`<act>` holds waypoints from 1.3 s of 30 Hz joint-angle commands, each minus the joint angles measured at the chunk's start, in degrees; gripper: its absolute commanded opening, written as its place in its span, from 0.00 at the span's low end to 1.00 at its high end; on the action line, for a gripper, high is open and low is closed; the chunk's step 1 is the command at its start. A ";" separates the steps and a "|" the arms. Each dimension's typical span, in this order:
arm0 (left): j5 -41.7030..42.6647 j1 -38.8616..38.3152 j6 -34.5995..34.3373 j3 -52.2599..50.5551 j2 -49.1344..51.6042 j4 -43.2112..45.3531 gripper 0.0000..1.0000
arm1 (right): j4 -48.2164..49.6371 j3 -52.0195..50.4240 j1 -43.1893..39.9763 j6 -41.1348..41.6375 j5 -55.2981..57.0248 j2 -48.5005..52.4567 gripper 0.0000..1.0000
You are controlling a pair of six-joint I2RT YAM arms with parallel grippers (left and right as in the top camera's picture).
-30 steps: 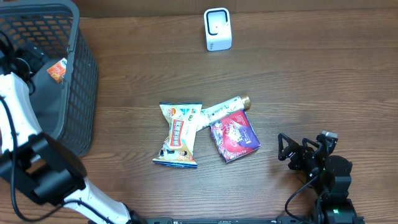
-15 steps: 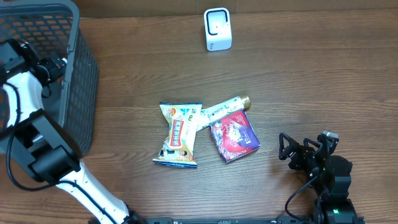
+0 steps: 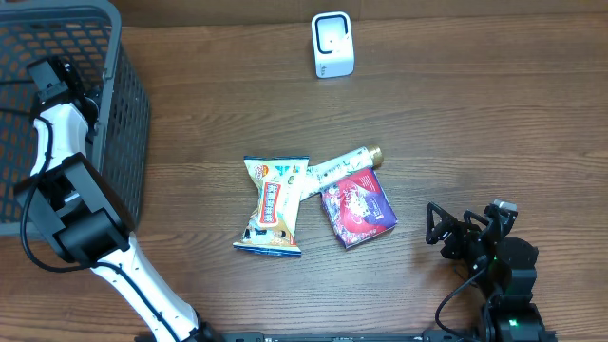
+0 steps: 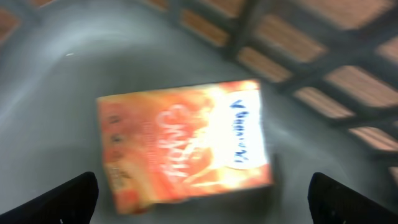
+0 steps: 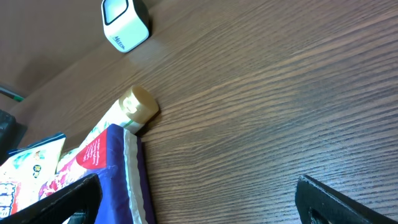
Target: Scan the item barcode
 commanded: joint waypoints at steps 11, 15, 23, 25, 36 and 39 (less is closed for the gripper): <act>-4.11 0.46 -6.78 0.07 2.03 2.23 1.00 | 0.28 -0.57 0.22 0.00 1.64 0.07 1.00; -3.15 0.46 -7.26 0.07 3.96 2.47 1.00 | 0.28 -0.57 0.22 0.00 1.64 0.07 1.00; -3.13 0.46 -7.65 0.37 4.59 2.93 0.20 | 0.26 -0.57 0.22 0.00 1.64 0.07 1.00; -3.19 0.46 -7.63 0.52 4.48 2.36 0.06 | 0.22 -0.57 0.22 0.00 1.64 0.07 1.00; -11.67 0.52 -7.61 10.19 -3.04 -13.57 0.04 | 0.15 -0.57 0.22 0.00 1.64 0.07 1.00; -12.15 0.52 -7.63 12.52 -6.40 -17.38 0.04 | 0.15 -0.57 0.22 0.00 1.64 0.07 1.00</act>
